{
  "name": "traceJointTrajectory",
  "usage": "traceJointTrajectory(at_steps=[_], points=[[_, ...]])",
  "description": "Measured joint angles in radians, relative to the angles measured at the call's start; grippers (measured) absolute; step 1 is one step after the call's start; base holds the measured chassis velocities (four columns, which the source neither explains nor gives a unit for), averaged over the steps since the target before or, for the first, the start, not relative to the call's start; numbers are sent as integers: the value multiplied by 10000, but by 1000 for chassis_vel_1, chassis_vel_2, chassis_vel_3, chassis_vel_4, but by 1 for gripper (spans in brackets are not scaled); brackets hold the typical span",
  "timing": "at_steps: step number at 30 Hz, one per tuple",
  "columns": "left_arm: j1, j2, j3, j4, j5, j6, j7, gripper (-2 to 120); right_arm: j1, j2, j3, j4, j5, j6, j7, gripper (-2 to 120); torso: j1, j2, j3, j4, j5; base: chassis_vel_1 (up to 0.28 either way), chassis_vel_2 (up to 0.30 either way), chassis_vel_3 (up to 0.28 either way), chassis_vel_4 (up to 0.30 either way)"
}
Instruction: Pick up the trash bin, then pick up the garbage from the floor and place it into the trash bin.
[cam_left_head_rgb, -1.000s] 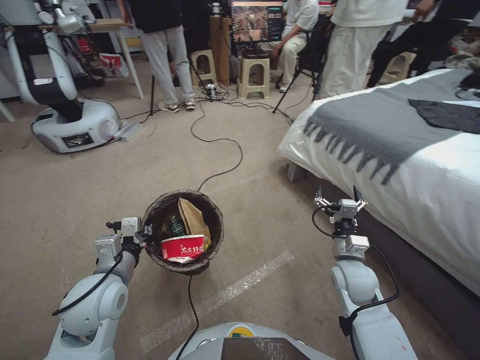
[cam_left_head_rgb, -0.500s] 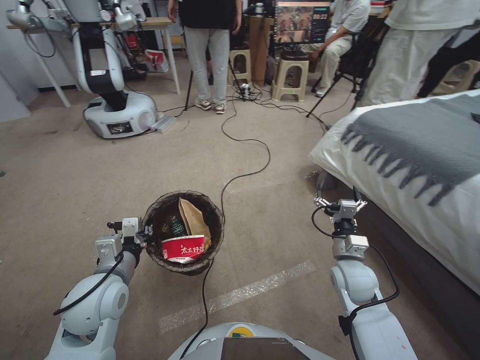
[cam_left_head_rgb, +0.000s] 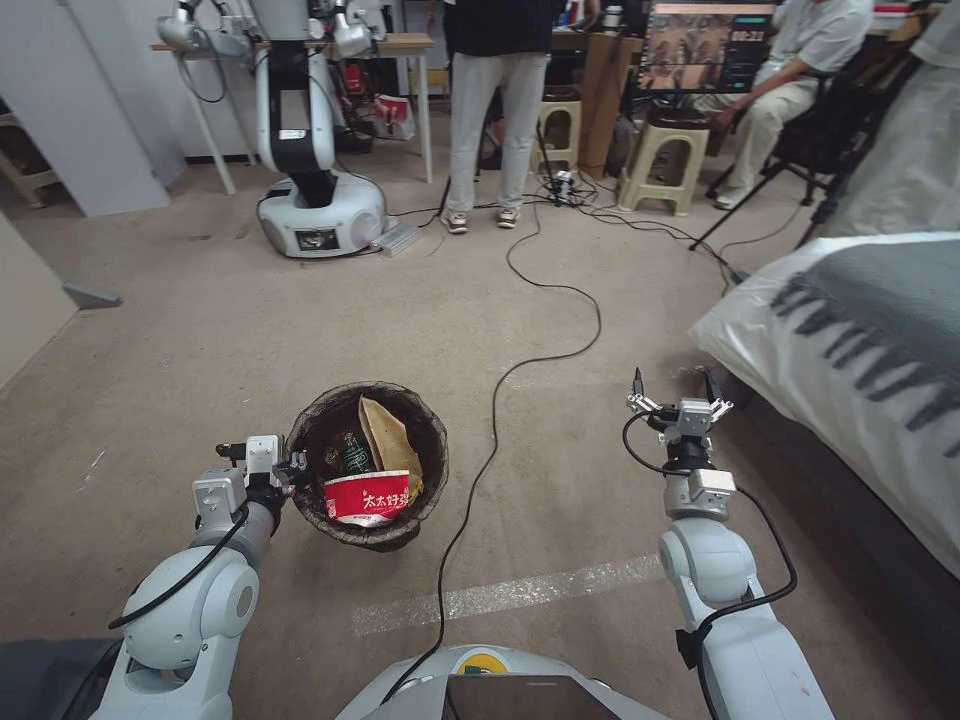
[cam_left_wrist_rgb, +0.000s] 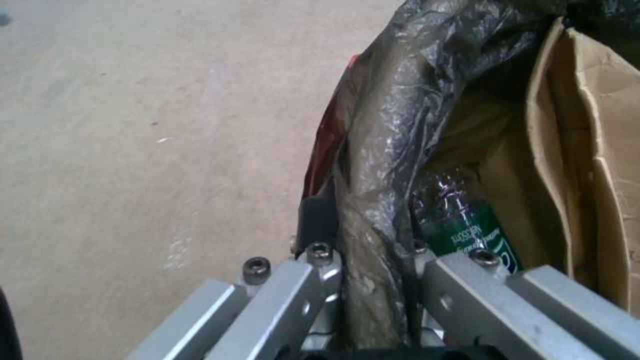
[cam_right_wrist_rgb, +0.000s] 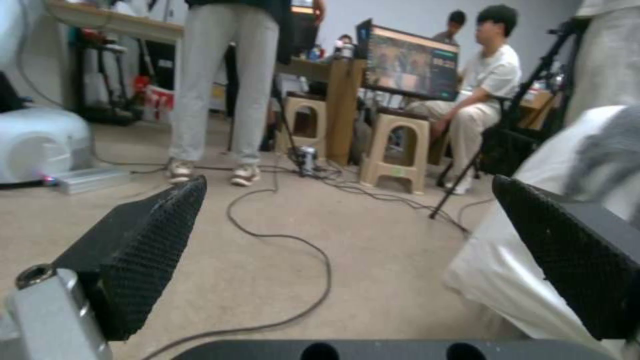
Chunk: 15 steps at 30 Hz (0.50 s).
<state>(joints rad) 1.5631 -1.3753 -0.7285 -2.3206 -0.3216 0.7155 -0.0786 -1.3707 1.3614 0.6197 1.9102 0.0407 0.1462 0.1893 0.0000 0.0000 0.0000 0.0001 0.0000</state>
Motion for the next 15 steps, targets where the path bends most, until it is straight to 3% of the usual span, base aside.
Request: traceJointTrajectory(at_steps=[15], points=[[-38,51,78,-40,-98,-138,269,0,-32,16,-90,-37,-32,13,5,100,0,0,0,0,0,64,63,69,66]])
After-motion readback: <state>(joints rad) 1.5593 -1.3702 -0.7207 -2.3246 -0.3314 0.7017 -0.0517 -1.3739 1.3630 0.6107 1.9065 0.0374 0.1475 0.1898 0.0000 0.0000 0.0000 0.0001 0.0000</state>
